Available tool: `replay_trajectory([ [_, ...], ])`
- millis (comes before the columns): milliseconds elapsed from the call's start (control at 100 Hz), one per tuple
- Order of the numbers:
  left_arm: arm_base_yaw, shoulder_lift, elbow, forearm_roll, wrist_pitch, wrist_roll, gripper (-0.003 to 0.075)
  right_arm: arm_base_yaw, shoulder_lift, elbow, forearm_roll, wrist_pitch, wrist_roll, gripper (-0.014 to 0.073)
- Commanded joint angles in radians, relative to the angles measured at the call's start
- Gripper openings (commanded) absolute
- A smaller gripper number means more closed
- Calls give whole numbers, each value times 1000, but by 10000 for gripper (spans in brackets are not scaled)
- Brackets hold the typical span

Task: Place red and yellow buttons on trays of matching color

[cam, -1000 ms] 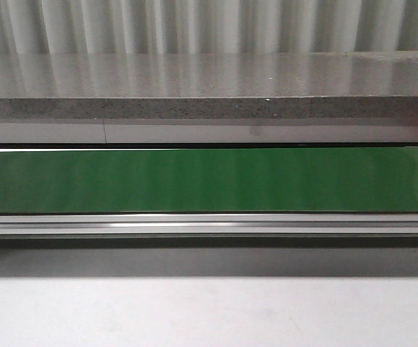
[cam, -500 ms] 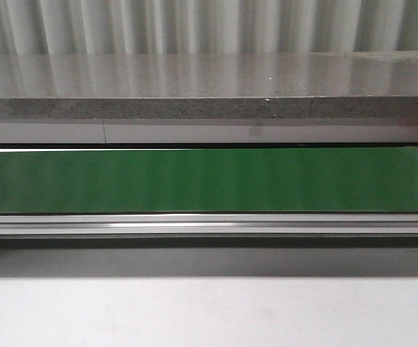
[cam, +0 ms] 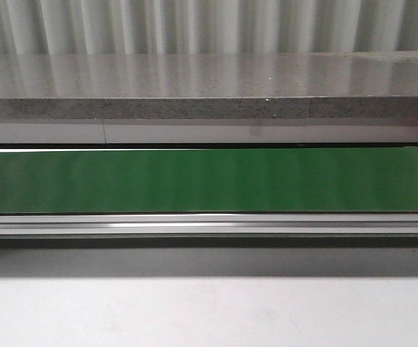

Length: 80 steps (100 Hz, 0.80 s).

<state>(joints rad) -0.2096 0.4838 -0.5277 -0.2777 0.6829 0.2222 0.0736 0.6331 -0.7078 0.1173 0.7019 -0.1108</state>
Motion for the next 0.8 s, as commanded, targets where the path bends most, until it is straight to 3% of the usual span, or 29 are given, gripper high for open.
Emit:
replay_trajectory([
  [0,-10,6,-26,-26,-61,3,-20,1,-54,10,5,-50,-18,-67],
  [380,-10,6,-26,-26,-67,3,-20,1,-259,138,24,-31,-21,-67],
  [790,-1,32,-30,-17,-71,-5,-20,1,-274,138,24,-26,-21,-67],
])
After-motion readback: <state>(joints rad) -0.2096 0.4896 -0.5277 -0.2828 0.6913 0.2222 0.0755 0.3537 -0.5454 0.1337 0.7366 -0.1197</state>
